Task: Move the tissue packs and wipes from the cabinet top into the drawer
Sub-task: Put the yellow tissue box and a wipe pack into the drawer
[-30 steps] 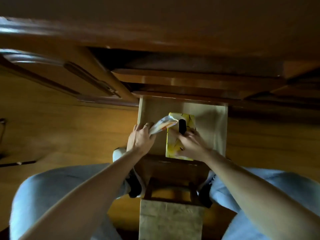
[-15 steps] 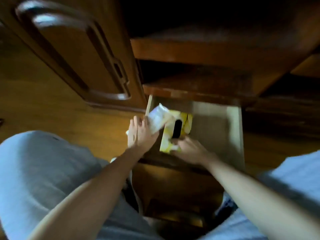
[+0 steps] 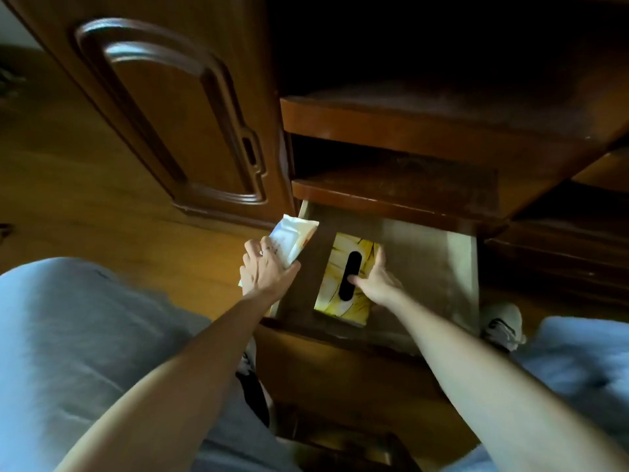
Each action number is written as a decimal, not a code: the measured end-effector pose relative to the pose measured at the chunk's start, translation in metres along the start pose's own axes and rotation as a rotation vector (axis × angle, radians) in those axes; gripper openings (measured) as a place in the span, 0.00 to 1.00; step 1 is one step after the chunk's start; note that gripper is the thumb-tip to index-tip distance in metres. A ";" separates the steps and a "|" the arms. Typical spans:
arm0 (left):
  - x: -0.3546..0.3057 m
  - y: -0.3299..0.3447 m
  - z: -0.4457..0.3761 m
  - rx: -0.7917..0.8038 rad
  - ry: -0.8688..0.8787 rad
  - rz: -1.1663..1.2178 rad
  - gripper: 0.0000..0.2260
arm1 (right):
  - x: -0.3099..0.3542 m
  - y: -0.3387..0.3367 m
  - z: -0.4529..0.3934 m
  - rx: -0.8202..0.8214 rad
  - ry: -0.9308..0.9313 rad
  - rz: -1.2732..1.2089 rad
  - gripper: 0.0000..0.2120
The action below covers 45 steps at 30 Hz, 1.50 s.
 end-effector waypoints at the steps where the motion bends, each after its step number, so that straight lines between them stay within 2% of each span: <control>1: 0.006 0.003 0.001 0.000 -0.008 0.030 0.36 | -0.002 0.007 -0.001 0.005 0.028 0.026 0.52; 3: 0.020 0.010 0.003 0.019 -0.023 0.079 0.38 | -0.004 0.016 -0.002 0.014 0.050 0.079 0.52; 5: 0.036 0.019 0.002 0.089 -0.090 0.138 0.42 | 0.006 0.027 -0.004 0.030 -0.014 0.115 0.52; 9: 0.059 0.028 0.000 0.173 -0.255 0.237 0.50 | 0.040 0.070 0.004 0.108 -0.097 0.049 0.53; 13: 0.050 0.023 -0.002 0.167 -0.192 0.214 0.48 | 0.046 0.085 0.011 0.066 -0.077 -0.059 0.52; 17: 0.020 0.006 0.002 0.065 -0.023 0.118 0.45 | 0.046 0.081 0.017 0.178 -0.144 -0.181 0.55; 19: 0.003 -0.004 0.009 0.023 0.068 0.081 0.45 | 0.044 0.068 0.023 0.223 -0.202 -0.212 0.47; 21: -0.017 -0.007 0.017 0.013 0.161 0.014 0.45 | 0.035 0.038 0.029 0.149 -0.176 -0.220 0.36; 23: -0.040 -0.003 0.026 0.060 0.213 -0.058 0.48 | 0.029 0.004 0.041 0.082 -0.100 -0.485 0.35; 24: -0.051 0.001 0.031 0.103 0.214 -0.076 0.51 | 0.032 -0.005 0.049 0.118 -0.096 -0.678 0.33; 25: -0.064 0.005 0.038 0.160 0.212 -0.098 0.55 | 0.037 -0.009 0.058 0.181 -0.113 -0.818 0.29; 27: -0.088 0.016 0.051 0.293 0.230 -0.114 0.61 | 0.041 -0.022 0.072 0.196 -0.164 -0.891 0.18; 28: -0.098 0.019 0.058 0.374 0.218 -0.026 0.62 | 0.036 -0.031 0.077 0.138 -0.179 -0.880 0.12; 30: -0.114 0.020 0.067 0.541 0.117 0.408 0.55 | 0.023 -0.055 0.086 0.029 -0.193 -0.834 0.08; 32: -0.124 0.017 0.066 0.560 0.064 0.687 0.31 | 0.004 -0.077 0.091 -0.019 -0.197 -0.773 0.14; 33: -0.129 0.015 0.065 0.543 0.079 0.678 0.18 | -0.006 -0.089 0.093 -0.046 -0.194 -0.737 0.15; 34: -0.135 0.019 0.067 0.555 0.101 0.647 0.09 | -0.016 -0.098 0.093 -0.069 -0.192 -0.692 0.15; 35: -0.139 0.028 0.069 0.586 0.117 0.603 0.08 | -0.024 -0.105 0.093 -0.081 -0.183 -0.645 0.16; 37: -0.140 0.050 0.068 0.622 0.155 0.528 0.12 | -0.043 -0.116 0.088 -0.136 -0.134 -0.557 0.20; 39: -0.135 0.065 0.062 0.562 0.186 0.436 0.17 | -0.072 -0.121 0.078 -0.243 -0.033 -0.449 0.22; 41: -0.124 0.073 0.051 0.466 0.212 0.254 0.19 | -0.097 -0.112 0.071 -0.272 0.067 -0.357 0.29; 43: -0.110 0.082 0.045 0.413 0.262 -0.016 0.21 | -0.120 -0.088 0.064 -0.245 0.129 -0.086 0.36; 45: -0.097 0.092 0.046 0.454 0.312 -0.248 0.26 | -0.123 -0.072 0.063 -0.395 0.074 0.288 0.36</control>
Point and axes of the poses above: each hand's wrist, its own z-axis away from the middle knuckle, its own y-axis out of the palm, x = y × z, the point moved 8 cm from there along -z, towards the middle knuckle, and after that the axes turned 2 degrees about -y, right-handed, at the moved point
